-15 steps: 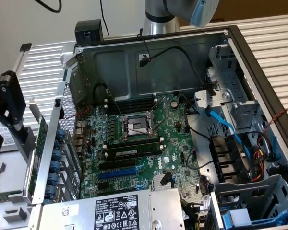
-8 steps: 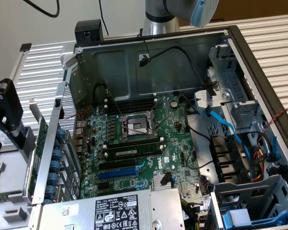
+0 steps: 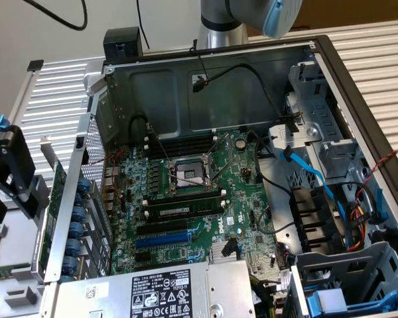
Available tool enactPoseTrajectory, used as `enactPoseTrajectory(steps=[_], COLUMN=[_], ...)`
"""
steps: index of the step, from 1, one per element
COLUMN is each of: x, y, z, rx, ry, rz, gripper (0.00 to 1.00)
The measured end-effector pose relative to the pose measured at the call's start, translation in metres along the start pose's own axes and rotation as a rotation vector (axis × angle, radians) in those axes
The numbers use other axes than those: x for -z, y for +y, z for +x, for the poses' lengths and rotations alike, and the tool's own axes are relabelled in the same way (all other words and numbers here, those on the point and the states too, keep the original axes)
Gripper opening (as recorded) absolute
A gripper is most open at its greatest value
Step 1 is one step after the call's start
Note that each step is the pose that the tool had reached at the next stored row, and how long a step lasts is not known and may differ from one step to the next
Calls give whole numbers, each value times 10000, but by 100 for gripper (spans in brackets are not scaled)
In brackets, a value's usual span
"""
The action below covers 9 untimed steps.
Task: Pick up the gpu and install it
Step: 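Pick up the gpu and move the gpu toward the slot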
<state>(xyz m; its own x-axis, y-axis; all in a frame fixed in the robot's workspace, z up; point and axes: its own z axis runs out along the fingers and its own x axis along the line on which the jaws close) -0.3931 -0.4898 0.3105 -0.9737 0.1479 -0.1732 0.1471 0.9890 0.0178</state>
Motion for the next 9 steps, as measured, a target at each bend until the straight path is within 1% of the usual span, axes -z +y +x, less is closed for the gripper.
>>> enactPoseTrajectory(steps=[1,4,9], x=[-2,-6,-93], y=[0,0,-1], z=[0,1,15], rx=[-88,-91,-113], ry=[0,-1,1], rz=[11,11,-4], gripper=[57,57,57])
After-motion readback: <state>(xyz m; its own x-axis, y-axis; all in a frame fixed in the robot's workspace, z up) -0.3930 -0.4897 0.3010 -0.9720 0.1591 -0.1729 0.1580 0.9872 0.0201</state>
